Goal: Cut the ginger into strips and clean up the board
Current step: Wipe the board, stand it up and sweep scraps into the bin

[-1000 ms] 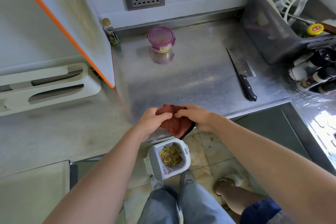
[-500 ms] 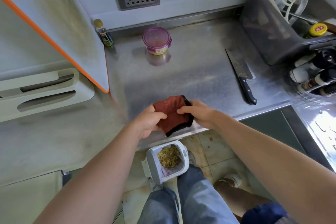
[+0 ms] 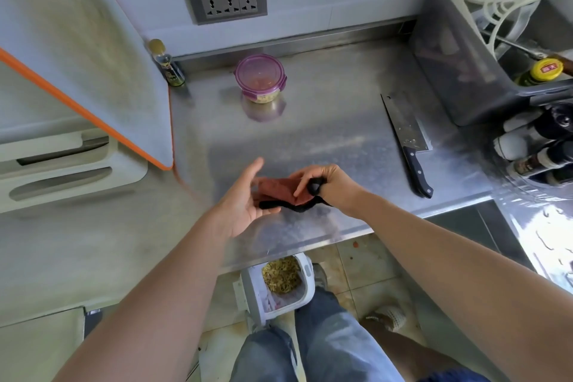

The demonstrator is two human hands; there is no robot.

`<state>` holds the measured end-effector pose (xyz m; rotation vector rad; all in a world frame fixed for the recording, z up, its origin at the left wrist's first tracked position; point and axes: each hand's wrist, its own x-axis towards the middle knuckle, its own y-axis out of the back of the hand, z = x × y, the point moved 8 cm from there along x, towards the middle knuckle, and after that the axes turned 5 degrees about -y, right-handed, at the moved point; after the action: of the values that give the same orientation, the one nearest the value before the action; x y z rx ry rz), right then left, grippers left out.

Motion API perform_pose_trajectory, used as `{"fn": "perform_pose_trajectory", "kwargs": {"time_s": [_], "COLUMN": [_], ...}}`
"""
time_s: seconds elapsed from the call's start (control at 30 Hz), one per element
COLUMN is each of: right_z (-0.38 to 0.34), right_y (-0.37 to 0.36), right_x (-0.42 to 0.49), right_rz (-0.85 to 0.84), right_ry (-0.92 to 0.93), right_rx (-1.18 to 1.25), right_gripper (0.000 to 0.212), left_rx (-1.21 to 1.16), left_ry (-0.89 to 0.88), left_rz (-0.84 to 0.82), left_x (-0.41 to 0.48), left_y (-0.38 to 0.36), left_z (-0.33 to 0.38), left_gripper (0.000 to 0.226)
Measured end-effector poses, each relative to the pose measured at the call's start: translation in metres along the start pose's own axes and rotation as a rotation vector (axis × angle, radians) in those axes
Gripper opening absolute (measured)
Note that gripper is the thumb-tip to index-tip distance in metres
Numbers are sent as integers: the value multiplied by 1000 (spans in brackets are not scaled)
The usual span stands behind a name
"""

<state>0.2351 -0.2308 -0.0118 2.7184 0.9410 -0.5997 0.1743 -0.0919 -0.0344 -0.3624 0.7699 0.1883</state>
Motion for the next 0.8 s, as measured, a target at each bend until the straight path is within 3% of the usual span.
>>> {"fn": "perform_pose_trajectory", "kwargs": {"time_s": [0.1,0.23,0.3,0.33,0.37,0.43,0.5,0.67,0.8], "right_z": [6,19,26,27,27,27,24,16,11], "right_y": [2,-8,-9,-11,-12,-12,-2,48,61], "right_x": [0,-9,-10,-10,-8,-5,2,29,56], "right_rz": [-16,-181,-215,-232,-238,-243,-155,320,364], "right_ry": [-108,-385,-426,-410,-402,-407,-385,-285,-298], "right_rx": [22,109,-2,-38,-24,43,27,164,286], "right_gripper": [46,21,26,18,8,12,18,24,27], "left_rx": [219,213,231,241,248,256,271,479,569], "left_ry": [-14,-136,-173,-190,-204,-225,-231,-271,-298], "left_rz": [-50,83,72,59,56,83,135,248,250], "left_x": [1,8,10,10,10,14,18,31,46], "left_y": [-5,2,1,-1,-1,1,6,16,14], "left_z": [-4,4,6,6,6,5,5,18,32], "left_gripper": [19,26,26,25,25,25,30,27,17]}}
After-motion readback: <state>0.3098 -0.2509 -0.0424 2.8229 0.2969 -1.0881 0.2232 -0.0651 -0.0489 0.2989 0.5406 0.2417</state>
